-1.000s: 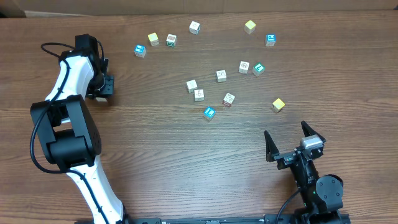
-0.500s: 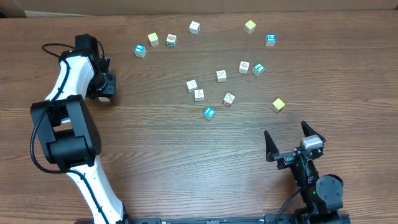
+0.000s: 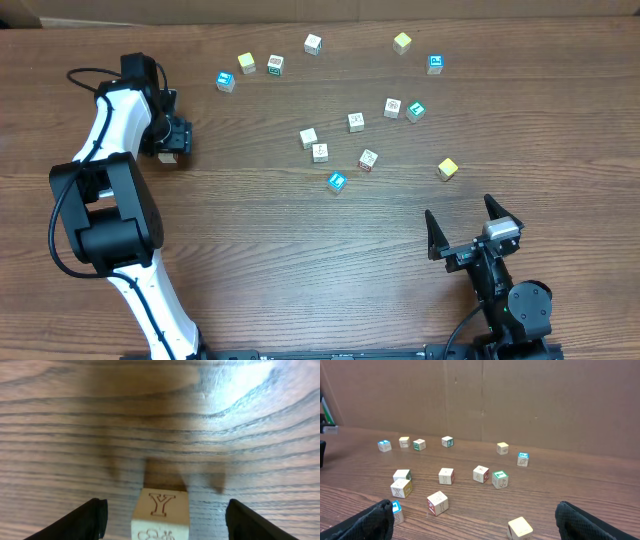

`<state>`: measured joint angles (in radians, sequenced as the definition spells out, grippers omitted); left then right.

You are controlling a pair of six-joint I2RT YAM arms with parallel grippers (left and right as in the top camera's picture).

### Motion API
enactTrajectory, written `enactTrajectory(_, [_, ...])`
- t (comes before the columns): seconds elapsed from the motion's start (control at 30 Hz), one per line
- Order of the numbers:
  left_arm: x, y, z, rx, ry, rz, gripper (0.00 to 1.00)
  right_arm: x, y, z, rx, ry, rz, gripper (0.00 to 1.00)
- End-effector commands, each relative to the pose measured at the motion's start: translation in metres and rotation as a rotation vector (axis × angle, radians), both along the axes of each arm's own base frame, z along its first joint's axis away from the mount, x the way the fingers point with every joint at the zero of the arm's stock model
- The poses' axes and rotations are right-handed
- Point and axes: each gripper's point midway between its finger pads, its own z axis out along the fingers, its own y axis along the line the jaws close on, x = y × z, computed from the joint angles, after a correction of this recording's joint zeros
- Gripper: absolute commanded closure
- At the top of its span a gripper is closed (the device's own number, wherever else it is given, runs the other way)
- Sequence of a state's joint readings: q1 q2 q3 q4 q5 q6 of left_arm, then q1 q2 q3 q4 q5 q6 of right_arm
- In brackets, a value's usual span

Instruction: Form a horizontal line

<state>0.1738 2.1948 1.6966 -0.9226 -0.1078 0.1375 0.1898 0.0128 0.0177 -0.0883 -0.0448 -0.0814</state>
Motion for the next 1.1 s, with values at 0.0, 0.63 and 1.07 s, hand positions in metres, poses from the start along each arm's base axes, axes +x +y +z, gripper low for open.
enactTrajectory(0.0, [0.035,-0.010,0.042,-0.023,-0.119,0.040,0.24,0.000,-0.001,-0.001,0.007,-0.006,-0.004,0.00])
enactTrajectory(0.63, [0.042,-0.185,0.163,-0.408,-0.176,0.013,0.23,0.000,-0.001,-0.001,0.007,-0.006,-0.004,0.00])
enactTrajectory(1.07, [0.005,-0.315,0.093,-0.338,-0.115,0.090,0.19,0.000,-0.001,-0.001,0.007,-0.006,-0.004,0.00])
